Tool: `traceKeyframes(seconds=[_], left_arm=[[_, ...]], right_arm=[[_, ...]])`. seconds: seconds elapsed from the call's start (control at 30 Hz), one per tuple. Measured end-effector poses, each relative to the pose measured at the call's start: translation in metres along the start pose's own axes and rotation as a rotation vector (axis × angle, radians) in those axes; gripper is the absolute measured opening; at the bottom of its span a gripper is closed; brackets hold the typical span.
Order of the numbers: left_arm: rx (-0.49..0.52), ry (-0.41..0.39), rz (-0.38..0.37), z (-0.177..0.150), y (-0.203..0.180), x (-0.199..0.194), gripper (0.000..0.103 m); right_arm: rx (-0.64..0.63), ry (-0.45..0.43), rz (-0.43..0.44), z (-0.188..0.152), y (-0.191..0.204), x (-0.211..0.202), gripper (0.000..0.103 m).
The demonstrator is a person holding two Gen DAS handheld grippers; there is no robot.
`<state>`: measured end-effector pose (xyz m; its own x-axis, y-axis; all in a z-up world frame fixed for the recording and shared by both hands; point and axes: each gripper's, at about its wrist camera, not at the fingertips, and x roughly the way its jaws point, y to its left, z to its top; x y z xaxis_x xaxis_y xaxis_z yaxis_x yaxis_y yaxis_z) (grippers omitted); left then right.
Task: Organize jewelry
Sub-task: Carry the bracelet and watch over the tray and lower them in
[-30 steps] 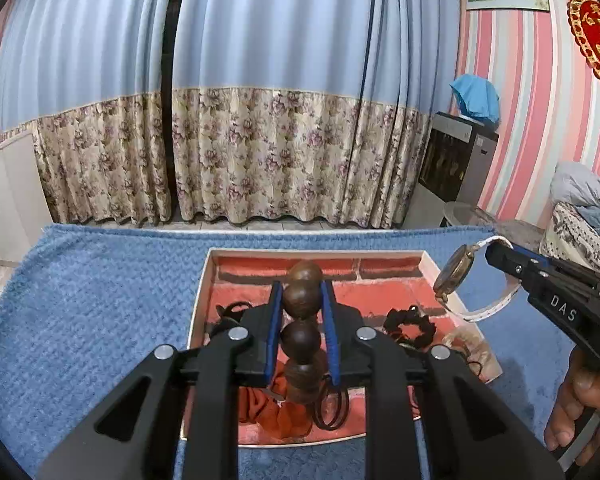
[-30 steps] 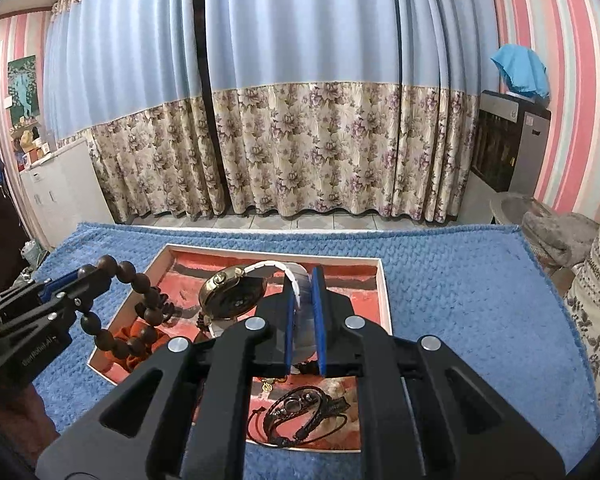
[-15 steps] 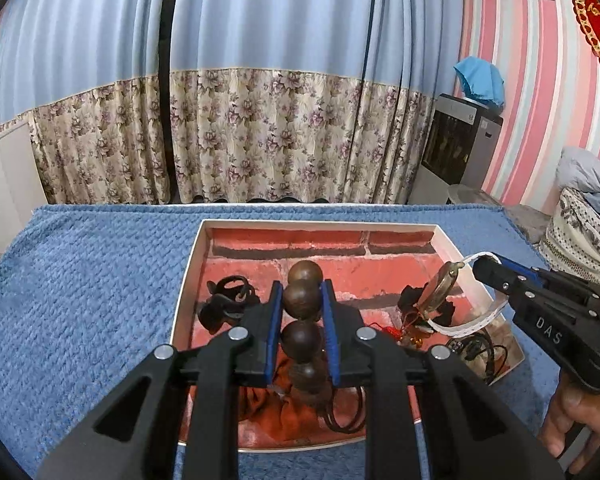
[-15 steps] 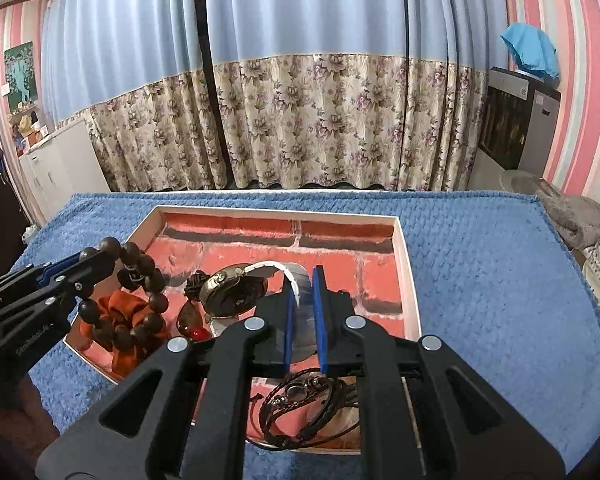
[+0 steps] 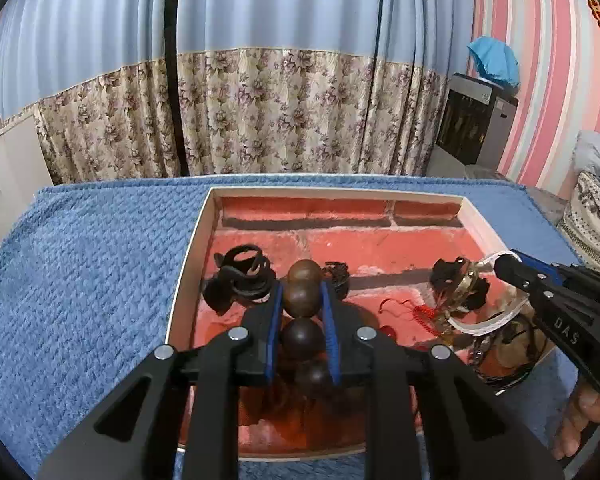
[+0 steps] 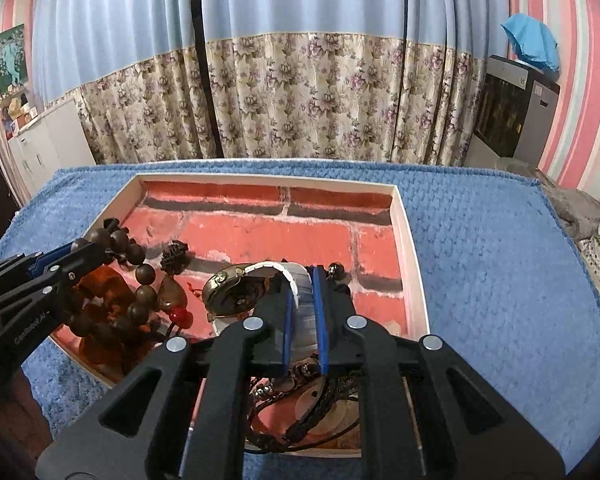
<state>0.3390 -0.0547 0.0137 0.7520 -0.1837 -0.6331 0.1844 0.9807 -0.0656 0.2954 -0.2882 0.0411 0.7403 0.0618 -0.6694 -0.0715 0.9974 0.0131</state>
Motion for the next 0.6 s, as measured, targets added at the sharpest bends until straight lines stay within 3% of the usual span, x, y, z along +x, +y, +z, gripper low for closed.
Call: traceKeyframes(seconds=[0.5,0.6], left_arm=[[0.02,0.044,0.011,-0.011,-0.008,0.017,0.02],[0.016,0.057,0.018,-0.012,-0.006,0.021,0.02]], right_arm=[[-0.016,0.04,-0.022,-0.004,0.003,0.018,0.013],[-0.004,0.044,-0.024,-0.005,0.002,0.019,0.017]])
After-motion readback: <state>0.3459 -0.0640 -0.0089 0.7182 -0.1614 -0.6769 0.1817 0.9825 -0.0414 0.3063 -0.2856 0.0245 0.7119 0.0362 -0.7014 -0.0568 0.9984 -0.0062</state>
